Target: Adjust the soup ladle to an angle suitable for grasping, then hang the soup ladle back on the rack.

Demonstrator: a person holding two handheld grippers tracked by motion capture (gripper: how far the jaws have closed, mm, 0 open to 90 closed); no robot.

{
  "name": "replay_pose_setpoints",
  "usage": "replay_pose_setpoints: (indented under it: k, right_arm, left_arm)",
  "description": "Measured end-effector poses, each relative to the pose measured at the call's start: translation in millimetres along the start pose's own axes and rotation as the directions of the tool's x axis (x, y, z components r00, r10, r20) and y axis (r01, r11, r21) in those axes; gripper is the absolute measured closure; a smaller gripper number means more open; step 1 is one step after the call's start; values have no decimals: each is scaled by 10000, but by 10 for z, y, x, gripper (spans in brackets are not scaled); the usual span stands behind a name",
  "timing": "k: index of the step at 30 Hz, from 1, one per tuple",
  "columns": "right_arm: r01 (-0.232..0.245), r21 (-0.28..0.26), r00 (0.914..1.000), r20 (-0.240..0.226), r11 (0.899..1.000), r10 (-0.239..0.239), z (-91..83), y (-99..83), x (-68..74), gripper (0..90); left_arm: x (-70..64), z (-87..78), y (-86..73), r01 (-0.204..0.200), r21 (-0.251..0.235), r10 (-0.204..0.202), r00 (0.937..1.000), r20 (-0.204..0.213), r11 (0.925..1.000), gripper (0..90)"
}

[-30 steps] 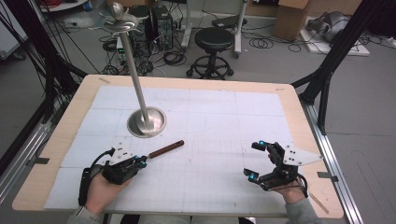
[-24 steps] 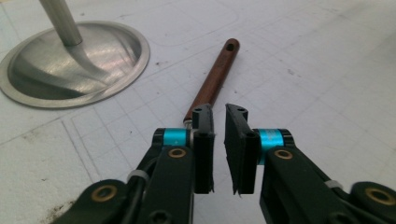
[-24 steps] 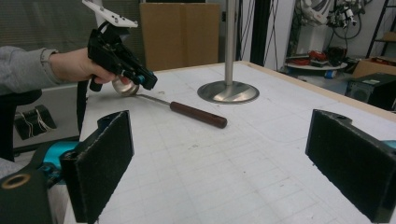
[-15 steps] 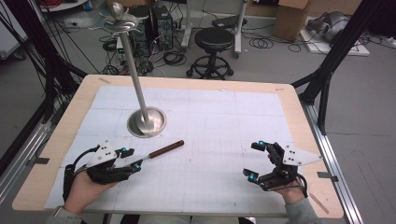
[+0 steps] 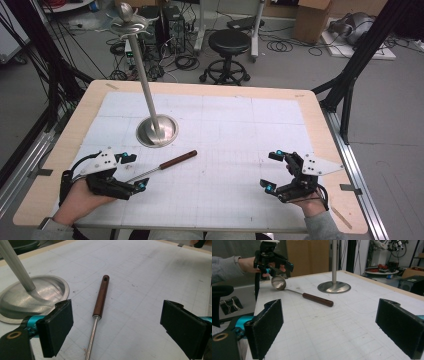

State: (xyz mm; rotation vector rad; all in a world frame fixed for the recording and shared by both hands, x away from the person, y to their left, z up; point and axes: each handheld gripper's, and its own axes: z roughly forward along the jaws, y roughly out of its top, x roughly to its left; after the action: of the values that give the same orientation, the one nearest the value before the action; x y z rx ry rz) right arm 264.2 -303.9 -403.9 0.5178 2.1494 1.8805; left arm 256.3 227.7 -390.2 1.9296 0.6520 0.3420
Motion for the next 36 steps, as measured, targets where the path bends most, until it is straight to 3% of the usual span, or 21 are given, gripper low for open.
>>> replay_pose_setpoints:
  k: [1, 4, 12, 15, 19, 22, 25, 36]
  right_arm:
    - [-51, -26, 10000, 40, 10000, 51, -10, 3, 2, 67]
    - [-22, -128, 10000, 40, 9999, 23, -9, 7, 1, 67]
    - [-70, 54, 10000, 17, 10000, 70, 37, 1, -17, 67]
    - [-87, -9, 10000, 29, 10000, 87, 35, -1, -43, 67]
    - [-136, -11, 9999, 49, 9999, 136, 31, 1, -35, 67]
    - [-72, 1, 10000, 38, 10000, 72, 31, 6, -23, 67]
    - [-165, -4, 9999, 6, 9999, 165, 31, 5, -34, 67]
    - [-89, 89, 10000, -21, 9999, 89, 39, 1, -27, 67]
  left_arm:
    - [39, -5, 22, 171, 74, -171, 9999, 15, 9998, 117]
    - [67, -12, 32, 192, 178, -191, 9998, -29, 9997, 118]
    - [109, 4, 33, 60, 380, -64, 9999, 98, 9993, 121]
    - [113, 25, 46, -378, 806, 365, 9992, 172, 9960, 125]
    - [130, 42, 74, -560, 897, 544, 9983, 207, 9944, 129]
    - [148, 62, 84, -534, 1038, 504, 9982, 312, 9932, 134]
    - [183, 110, 82, -377, 1381, 258, 9959, 867, 9897, 144]
    - [252, 226, 67, -456, 2015, 277, 9955, 910, 9784, 197]
